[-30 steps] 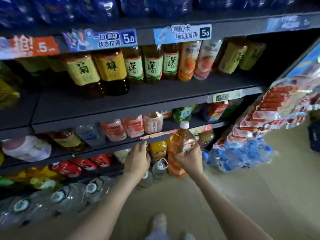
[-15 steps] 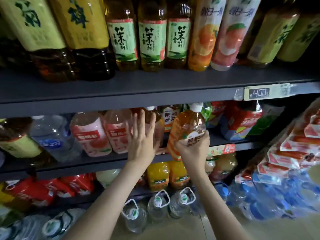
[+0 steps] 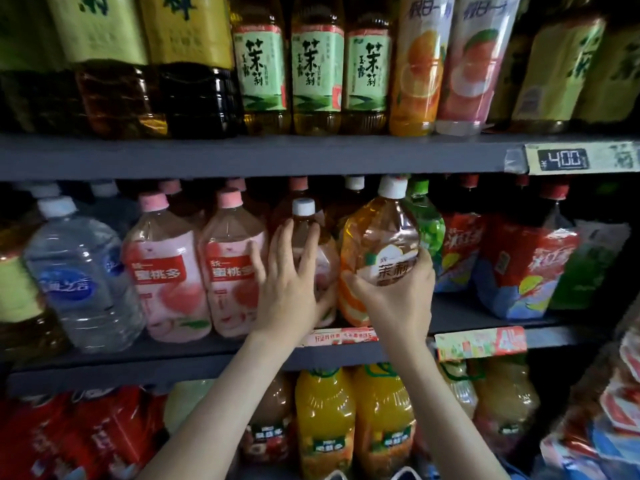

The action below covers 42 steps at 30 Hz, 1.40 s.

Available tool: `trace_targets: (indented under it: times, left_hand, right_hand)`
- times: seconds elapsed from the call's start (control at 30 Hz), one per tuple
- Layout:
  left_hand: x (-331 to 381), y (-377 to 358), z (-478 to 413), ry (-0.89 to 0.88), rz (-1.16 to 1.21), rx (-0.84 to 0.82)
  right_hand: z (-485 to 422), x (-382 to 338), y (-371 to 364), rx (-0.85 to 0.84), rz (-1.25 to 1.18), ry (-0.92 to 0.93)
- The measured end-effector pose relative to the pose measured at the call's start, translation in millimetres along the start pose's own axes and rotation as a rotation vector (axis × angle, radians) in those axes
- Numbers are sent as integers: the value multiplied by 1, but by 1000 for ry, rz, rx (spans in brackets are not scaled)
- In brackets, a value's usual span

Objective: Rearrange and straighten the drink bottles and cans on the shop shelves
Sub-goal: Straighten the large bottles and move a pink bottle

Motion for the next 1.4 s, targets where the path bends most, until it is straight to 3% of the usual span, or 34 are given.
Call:
trace_targets:
  times: [0.4,0.7,1.1,1.27,1.4]
  left_hand:
    - [-7,15,0,15,-42,30]
    - [-14,21,5,18,-108,26]
    - [-16,-3,15,48,-94,-185]
    - [-11,-9,15,70,-70,-120]
    - [-12,-13,14,41,-54,-105]
  right_hand:
    - [-3,-16,-2,-49,202,70]
    - [-1,-23,-6,37,266,122]
    - [-1,-25,-10,106,373,257]
    - [1,-3,-28,-45,215,180]
    - [-1,3,-30,-75,193,205]
Point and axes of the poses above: each hand's wrist, its own z-axis away from the middle knuckle, its own y-axis out of the back of the hand, x = y × z, the point moved 9 cm from there along -z, towards the middle knuckle, and after that the axes turned 1 degree about y, right-handed, at the moved point
